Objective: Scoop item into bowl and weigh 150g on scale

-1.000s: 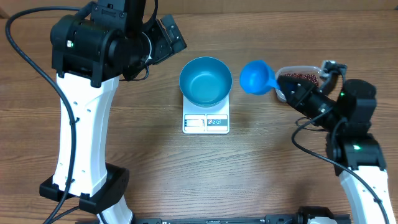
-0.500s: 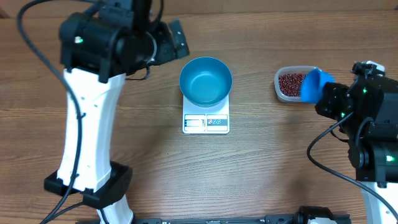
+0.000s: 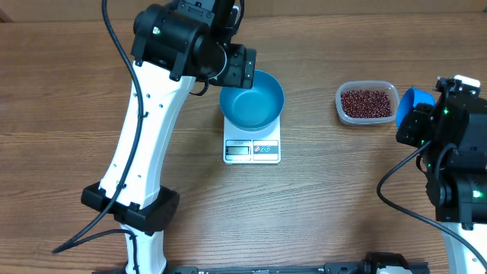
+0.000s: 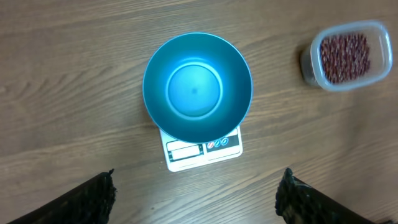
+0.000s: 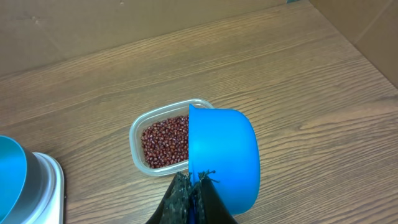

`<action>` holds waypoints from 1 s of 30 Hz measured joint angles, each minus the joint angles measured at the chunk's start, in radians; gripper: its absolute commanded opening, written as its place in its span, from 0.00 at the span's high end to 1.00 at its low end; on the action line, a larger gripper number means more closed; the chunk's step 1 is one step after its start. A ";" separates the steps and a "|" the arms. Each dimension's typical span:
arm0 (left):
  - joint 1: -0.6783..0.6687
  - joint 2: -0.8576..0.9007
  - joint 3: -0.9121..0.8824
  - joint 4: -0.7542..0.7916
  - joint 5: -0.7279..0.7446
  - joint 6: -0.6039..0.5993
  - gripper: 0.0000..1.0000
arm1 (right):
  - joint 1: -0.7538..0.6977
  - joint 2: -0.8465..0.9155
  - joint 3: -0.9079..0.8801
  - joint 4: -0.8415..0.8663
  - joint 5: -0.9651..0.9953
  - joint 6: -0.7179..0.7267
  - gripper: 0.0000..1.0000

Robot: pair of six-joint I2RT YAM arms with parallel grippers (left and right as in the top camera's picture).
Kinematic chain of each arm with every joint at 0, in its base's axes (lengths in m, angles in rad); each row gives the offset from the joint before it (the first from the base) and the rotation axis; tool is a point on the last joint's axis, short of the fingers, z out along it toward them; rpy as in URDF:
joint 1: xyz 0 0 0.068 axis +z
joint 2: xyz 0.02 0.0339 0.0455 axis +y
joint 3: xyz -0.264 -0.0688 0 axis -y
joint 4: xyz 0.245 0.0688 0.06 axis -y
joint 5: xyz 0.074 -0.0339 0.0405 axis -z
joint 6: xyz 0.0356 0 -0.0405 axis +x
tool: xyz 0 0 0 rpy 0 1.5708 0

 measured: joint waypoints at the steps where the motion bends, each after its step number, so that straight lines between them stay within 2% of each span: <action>1: -0.006 0.000 0.000 0.000 0.000 0.021 0.06 | 0.000 0.000 0.000 0.000 0.001 -0.001 0.96; 2: -0.023 0.000 0.000 0.000 0.000 0.044 0.05 | 0.000 0.000 0.000 0.000 0.002 -0.003 0.96; 5: -0.066 0.000 -0.004 0.000 -0.001 0.071 0.20 | 0.000 0.000 0.000 -0.003 0.003 -0.004 0.96; 6: -0.088 0.000 -0.011 0.001 0.000 0.077 0.34 | 0.000 0.000 0.000 -0.008 0.003 -0.003 0.96; 7: -0.109 0.000 -0.021 0.000 -0.002 0.087 0.80 | 0.000 0.000 0.000 -0.013 0.003 -0.003 0.96; 8: -0.136 0.000 -0.040 0.000 -0.005 0.095 0.91 | 0.000 0.000 0.000 -0.018 0.003 -0.004 0.96; 9: -0.153 0.000 -0.059 0.003 -0.008 0.097 0.96 | 0.000 0.000 0.000 -0.018 0.003 -0.004 0.96; 14: -0.238 0.001 -0.229 0.001 -0.059 0.103 0.96 | 0.000 0.000 0.000 -0.019 0.003 -0.004 0.96; 19: -0.320 0.002 -0.377 0.018 -0.172 0.094 0.95 | 0.000 0.008 0.000 -0.019 0.003 -0.004 0.96; 24: -0.412 -0.002 -0.481 0.156 -0.265 0.090 0.95 | 0.000 0.033 0.000 -0.019 0.003 -0.004 0.96; 30: -0.450 -0.108 -0.676 0.365 -0.266 0.095 0.95 | 0.000 0.042 0.000 -0.019 0.003 -0.004 0.96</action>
